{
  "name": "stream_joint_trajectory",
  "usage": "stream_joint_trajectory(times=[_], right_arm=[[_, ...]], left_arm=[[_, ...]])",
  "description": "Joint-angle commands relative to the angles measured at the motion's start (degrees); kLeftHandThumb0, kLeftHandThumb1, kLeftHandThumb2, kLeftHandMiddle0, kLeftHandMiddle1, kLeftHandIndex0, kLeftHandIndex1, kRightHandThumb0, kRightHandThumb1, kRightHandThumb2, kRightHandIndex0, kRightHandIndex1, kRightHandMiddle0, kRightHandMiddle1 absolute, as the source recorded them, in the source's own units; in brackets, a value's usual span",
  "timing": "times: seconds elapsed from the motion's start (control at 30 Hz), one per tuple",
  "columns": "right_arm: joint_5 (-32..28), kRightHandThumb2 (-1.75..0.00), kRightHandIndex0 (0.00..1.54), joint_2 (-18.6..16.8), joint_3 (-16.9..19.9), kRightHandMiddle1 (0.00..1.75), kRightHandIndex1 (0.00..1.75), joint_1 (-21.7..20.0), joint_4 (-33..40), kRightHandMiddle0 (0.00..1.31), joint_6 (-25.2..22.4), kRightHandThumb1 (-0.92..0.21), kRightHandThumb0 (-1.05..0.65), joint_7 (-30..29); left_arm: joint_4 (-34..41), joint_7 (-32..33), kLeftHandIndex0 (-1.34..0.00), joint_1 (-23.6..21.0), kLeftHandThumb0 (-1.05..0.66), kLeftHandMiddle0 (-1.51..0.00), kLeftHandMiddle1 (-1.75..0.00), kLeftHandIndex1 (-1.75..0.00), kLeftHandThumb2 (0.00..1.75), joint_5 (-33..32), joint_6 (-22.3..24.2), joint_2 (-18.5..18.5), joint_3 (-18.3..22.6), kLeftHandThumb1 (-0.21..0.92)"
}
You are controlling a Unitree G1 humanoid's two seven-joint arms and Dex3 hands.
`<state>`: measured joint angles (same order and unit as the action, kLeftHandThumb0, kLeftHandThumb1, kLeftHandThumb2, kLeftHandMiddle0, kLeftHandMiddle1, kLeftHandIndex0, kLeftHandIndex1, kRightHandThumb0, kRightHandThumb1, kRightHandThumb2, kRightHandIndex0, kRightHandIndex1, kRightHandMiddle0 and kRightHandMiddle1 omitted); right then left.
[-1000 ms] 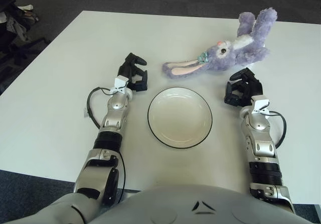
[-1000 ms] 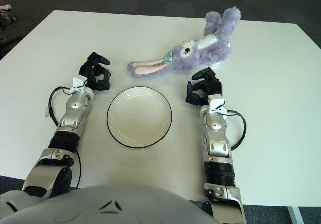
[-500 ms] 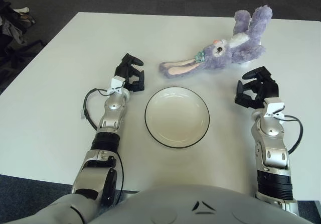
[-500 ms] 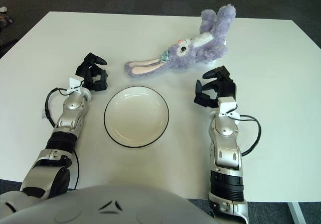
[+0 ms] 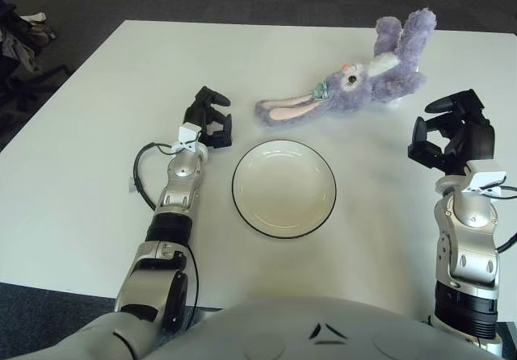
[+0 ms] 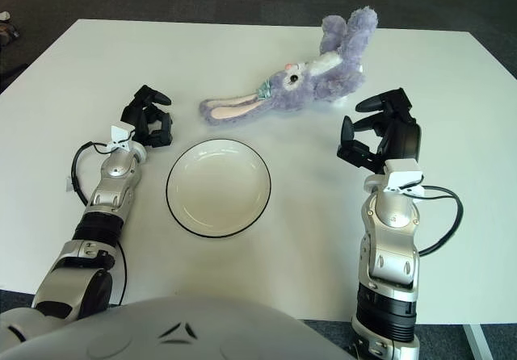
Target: Put the doll into the plate.
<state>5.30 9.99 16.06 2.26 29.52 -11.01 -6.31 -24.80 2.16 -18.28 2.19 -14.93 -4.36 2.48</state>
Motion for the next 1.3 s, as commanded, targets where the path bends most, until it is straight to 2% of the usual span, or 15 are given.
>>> stream_joint_trajectory(times=[0.0, 0.03, 0.1, 0.17, 0.43, 0.47, 0.53, 0.57, 0.73, 0.8, 0.87, 0.93, 1.0, 1.1, 1.27], right_arm=[[0.8, -1.24, 0.56, 1.4, 0.2, 1.70, 1.73, -2.7, 2.3, 0.39, -1.1, -0.37, -0.01, 0.5], [1.7, -1.26, 0.58, 1.7, 0.0, 1.69, 1.73, -2.7, 2.2, 0.39, -0.8, -0.36, -0.01, 0.2], [3.3, -1.15, 0.32, 2.1, -0.3, 1.69, 1.73, -2.9, 1.9, 0.43, -0.2, -0.43, -0.21, -0.3], [4.6, -1.07, 0.15, 2.2, -0.6, 1.68, 1.60, -3.4, 1.6, 0.47, 0.1, -0.47, -0.33, -0.9], [14.7, -0.95, 0.05, 2.1, -2.2, 1.60, 1.23, -5.9, -3.0, 0.54, 5.9, -0.51, -0.41, -8.7], [16.5, -0.95, 0.07, 2.5, -2.4, 1.59, 1.21, -5.8, -3.5, 0.44, 5.5, -0.47, -0.46, -9.2], [19.1, -0.94, 0.16, 3.3, -2.9, 1.42, 1.25, -5.6, -4.1, 0.18, 4.7, -0.39, -0.62, -9.3], [19.9, -0.91, 0.23, 3.7, -3.0, 1.28, 1.42, -5.5, -4.2, 0.12, 4.3, -0.39, -0.68, -9.0], [23.5, -0.85, 0.41, 6.1, -4.1, 0.95, 1.69, -6.6, 0.1, 0.02, 0.7, -0.37, -0.75, -4.3], [24.8, -0.87, 0.31, 7.3, -4.4, 0.87, 1.72, -6.6, 1.3, 0.01, 0.0, -0.31, -0.72, -2.6], [25.7, -0.91, 0.13, 8.0, -4.5, 0.82, 1.39, -6.1, 1.1, 0.00, 0.2, -0.26, -0.68, -1.8], [26.4, -0.95, 0.06, 8.4, -4.7, 0.77, 1.07, -5.9, 1.2, 0.00, 0.0, -0.21, -0.63, -1.2], [27.5, -1.00, 0.03, 9.3, -5.0, 0.73, 0.87, -5.8, 1.4, 0.00, -1.1, -0.17, -0.57, 0.3], [28.5, -1.16, 0.01, 10.3, -5.4, 0.68, 0.55, -6.0, 0.9, 0.00, -1.6, -0.06, -0.30, 2.0], [29.9, -1.28, 0.00, 11.5, -6.1, 0.60, 0.39, -6.3, 0.3, 0.00, -1.3, 0.00, -0.05, 3.5]], left_arm=[[-1.8, 0.4, -0.49, 2.8, -0.01, -0.50, -1.75, -1.75, 1.33, 0.1, 0.0, 1.1, -0.2, 0.32], [-1.8, 0.4, -0.49, 2.8, -0.01, -0.50, -1.75, -1.75, 1.33, 0.1, 0.1, 1.1, -0.3, 0.32], [-1.8, 0.4, -0.49, 2.9, -0.01, -0.50, -1.75, -1.75, 1.33, 0.1, 0.2, 1.1, -0.4, 0.32], [-1.8, 0.3, -0.49, 2.9, -0.01, -0.50, -1.75, -1.75, 1.33, 0.0, 0.3, 1.2, -0.4, 0.32], [-1.0, 0.2, -0.49, 3.2, -0.01, -0.50, -1.75, -1.75, 1.33, 0.0, 1.1, 1.1, -0.6, 0.31], [-0.7, 0.3, -0.49, 3.3, -0.01, -0.50, -1.75, -1.75, 1.33, 0.2, 1.2, 1.1, -0.6, 0.31], [-0.4, 0.6, -0.49, 3.5, -0.01, -0.50, -1.75, -1.75, 1.33, 0.4, 1.4, 1.2, -0.7, 0.31], [-0.3, 0.6, -0.49, 3.5, -0.01, -0.50, -1.75, -1.75, 1.33, 0.4, 1.5, 1.2, -0.7, 0.31], [0.0, 0.5, -0.49, 3.7, -0.01, -0.50, -1.75, -1.75, 1.33, 0.0, 1.5, 1.4, -0.7, 0.31], [-0.2, 0.4, -0.49, 3.7, -0.01, -0.50, -1.75, -1.75, 1.33, -0.1, 1.2, 1.4, -0.6, 0.31], [-0.4, 0.4, -0.49, 3.7, -0.01, -0.50, -1.75, -1.75, 1.33, -0.1, 0.9, 1.4, -0.6, 0.31], [-0.5, 0.4, -0.49, 3.7, -0.01, -0.50, -1.75, -1.75, 1.33, -0.1, 0.6, 1.3, -0.6, 0.31], [-0.5, 0.5, -0.49, 3.8, -0.01, -0.50, -1.75, -1.75, 1.33, 0.0, 0.5, 1.4, -0.6, 0.31], [0.0, 0.8, -0.49, 3.9, -0.01, -0.50, -1.75, -1.75, 1.33, 0.3, 0.8, 1.6, -0.9, 0.31], [0.5, 1.1, -0.49, 4.1, -0.01, -0.50, -1.75, -1.75, 1.33, 0.6, 1.4, 1.5, -1.1, 0.31]])
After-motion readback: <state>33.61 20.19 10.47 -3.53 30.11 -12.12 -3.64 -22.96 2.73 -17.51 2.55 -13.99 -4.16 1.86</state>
